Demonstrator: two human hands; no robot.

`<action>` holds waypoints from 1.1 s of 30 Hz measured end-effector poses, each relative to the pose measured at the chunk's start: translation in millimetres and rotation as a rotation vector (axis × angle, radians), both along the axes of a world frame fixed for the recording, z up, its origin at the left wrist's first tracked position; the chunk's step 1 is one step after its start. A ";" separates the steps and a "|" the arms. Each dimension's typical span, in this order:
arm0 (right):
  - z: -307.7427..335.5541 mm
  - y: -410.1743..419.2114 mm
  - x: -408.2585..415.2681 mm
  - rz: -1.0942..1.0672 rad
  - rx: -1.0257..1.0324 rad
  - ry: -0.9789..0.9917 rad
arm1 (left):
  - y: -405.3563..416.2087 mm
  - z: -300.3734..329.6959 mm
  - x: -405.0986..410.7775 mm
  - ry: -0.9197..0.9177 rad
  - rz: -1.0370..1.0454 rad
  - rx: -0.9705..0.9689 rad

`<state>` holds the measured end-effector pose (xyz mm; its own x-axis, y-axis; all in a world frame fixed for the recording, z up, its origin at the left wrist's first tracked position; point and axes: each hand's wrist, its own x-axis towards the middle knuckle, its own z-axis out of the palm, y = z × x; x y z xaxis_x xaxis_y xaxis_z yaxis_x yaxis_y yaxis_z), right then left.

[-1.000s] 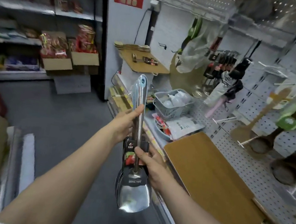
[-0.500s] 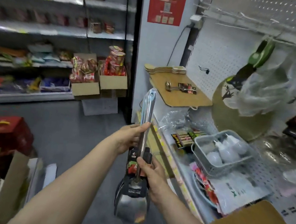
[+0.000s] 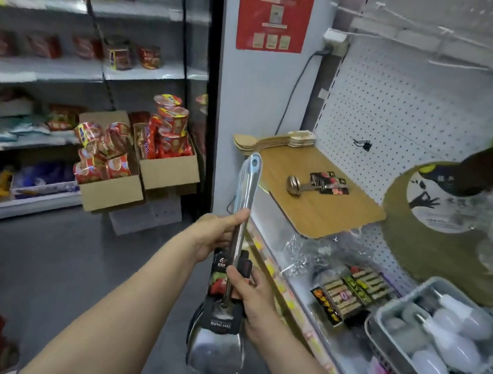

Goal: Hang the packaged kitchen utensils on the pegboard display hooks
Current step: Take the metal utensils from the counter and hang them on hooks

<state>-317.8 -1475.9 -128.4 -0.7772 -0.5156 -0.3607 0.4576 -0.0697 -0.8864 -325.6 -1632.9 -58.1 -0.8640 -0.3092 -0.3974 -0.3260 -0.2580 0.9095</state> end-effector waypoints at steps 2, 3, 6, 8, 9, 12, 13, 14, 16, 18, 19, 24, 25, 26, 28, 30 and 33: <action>6.1 -33.6 -23.6 -0.076 -0.020 -0.028 | -30.1 3.5 -35.0 -0.001 -0.044 -0.008; 9.9 -47.6 -34.8 -0.106 -0.032 -0.040 | -42.4 6.1 -52.0 -0.001 -0.065 -0.004; 16.6 -82.7 -71.2 -0.187 -0.029 -0.050 | -72.3 14.3 -106.2 -0.024 -0.117 -0.005; 17.9 -100.2 -99.1 -0.257 -0.027 -0.085 | -85.5 11.5 -145.5 -0.038 -0.141 -0.020; 18.1 -107.5 -113.4 -0.286 -0.030 -0.107 | -88.2 11.8 -163.2 -0.044 -0.155 -0.020; 15.2 -125.4 -159.9 -0.340 -0.032 -0.122 | -99.0 8.5 -217.0 -0.074 -0.197 -0.042; 14.0 -129.8 -176.1 -0.347 -0.031 -0.119 | -102.2 7.8 -233.1 -0.078 -0.202 -0.043; 12.7 -132.9 -192.6 -0.345 -0.036 -0.120 | -105.5 7.3 -248.5 -0.074 -0.201 -0.043; 11.4 -139.6 -224.4 -0.333 -0.040 -0.127 | -113.5 6.2 -279.8 -0.072 -0.188 -0.048; 13.2 -146.3 -251.7 -0.337 -0.030 -0.117 | -119.0 7.8 -307.3 -0.105 -0.213 -0.070; 13.7 -148.9 -265.0 -0.346 -0.027 -0.112 | -121.6 7.8 -321.6 -0.121 -0.239 -0.083; 13.8 -161.7 -327.6 -0.398 -0.030 -0.167 | -131.8 12.9 -389.5 -0.133 -0.305 -0.096; 11.5 -165.8 -339.2 -0.410 -0.021 -0.177 | -133.8 11.3 -404.3 -0.138 -0.325 -0.091; 8.4 -169.7 -351.0 -0.425 -0.009 -0.182 | -135.4 11.0 -417.9 -0.146 -0.343 -0.090; 3.0 -177.5 -372.8 -0.468 0.005 -0.203 | -138.7 7.9 -444.8 -0.172 -0.376 -0.097; -2.9 -184.8 -392.8 -0.519 0.012 -0.241 | -142.2 1.7 -471.1 -0.200 -0.412 -0.101; -9.3 -197.9 -418.7 -0.613 -0.009 -0.304 | -146.2 -8.9 -508.7 -0.233 -0.501 -0.087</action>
<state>-736.5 -1673.7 -137.7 -0.7943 -0.0191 -0.6072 0.5620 -0.4026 -0.7226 -834.4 -1779.1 -67.1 -0.8062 0.0763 -0.5867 -0.5843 0.0529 0.8098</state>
